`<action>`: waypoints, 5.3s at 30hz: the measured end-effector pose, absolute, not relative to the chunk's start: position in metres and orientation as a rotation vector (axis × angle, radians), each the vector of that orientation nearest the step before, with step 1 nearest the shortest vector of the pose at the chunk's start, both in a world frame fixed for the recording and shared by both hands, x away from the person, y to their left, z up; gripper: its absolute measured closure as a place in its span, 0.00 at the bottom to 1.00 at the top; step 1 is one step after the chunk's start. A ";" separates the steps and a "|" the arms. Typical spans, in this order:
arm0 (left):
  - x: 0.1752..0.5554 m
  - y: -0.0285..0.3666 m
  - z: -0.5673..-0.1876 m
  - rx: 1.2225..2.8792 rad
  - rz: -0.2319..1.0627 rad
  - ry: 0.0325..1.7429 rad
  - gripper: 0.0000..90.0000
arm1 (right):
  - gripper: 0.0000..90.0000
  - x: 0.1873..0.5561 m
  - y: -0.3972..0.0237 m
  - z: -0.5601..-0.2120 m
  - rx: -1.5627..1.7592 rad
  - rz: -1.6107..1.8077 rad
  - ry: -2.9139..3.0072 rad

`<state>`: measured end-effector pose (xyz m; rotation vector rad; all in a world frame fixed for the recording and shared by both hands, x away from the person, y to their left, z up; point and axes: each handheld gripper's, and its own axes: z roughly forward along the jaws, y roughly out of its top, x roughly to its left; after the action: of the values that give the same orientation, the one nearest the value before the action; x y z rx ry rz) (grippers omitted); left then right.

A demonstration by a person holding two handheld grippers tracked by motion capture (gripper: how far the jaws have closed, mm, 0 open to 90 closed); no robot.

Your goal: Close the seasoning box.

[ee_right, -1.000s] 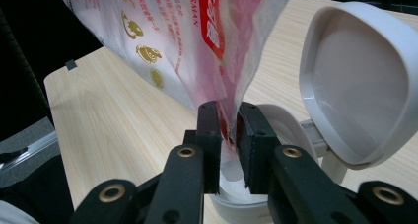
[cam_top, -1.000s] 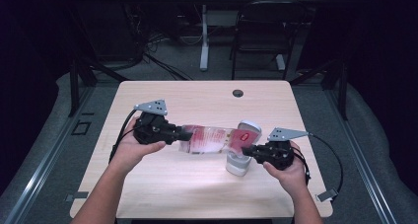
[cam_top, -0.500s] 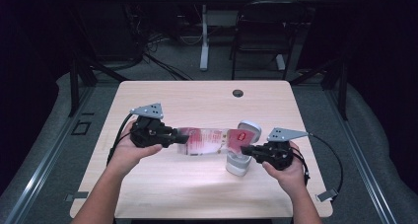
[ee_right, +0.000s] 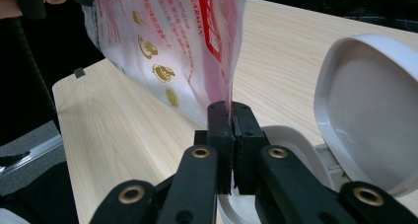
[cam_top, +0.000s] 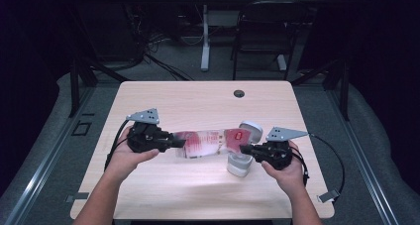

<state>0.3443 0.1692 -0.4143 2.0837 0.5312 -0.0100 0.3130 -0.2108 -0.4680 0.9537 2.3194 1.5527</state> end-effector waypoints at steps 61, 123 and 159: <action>0.324 0.213 -0.468 2.071 0.028 0.601 0.79 | 1.00 0.312 -0.163 -0.428 0.764 1.371 2.452; 0.334 0.227 -0.512 2.108 0.059 0.708 0.72 | 1.00 0.320 -0.124 -0.447 0.668 1.174 2.552; 0.332 0.223 -0.510 2.160 0.088 0.703 0.80 | 0.99 0.320 -0.092 -0.418 0.568 1.200 2.550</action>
<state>0.3321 0.2229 -0.5097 2.1603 0.7026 0.0881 0.3202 -0.0923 -0.4176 0.5682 2.5496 1.1997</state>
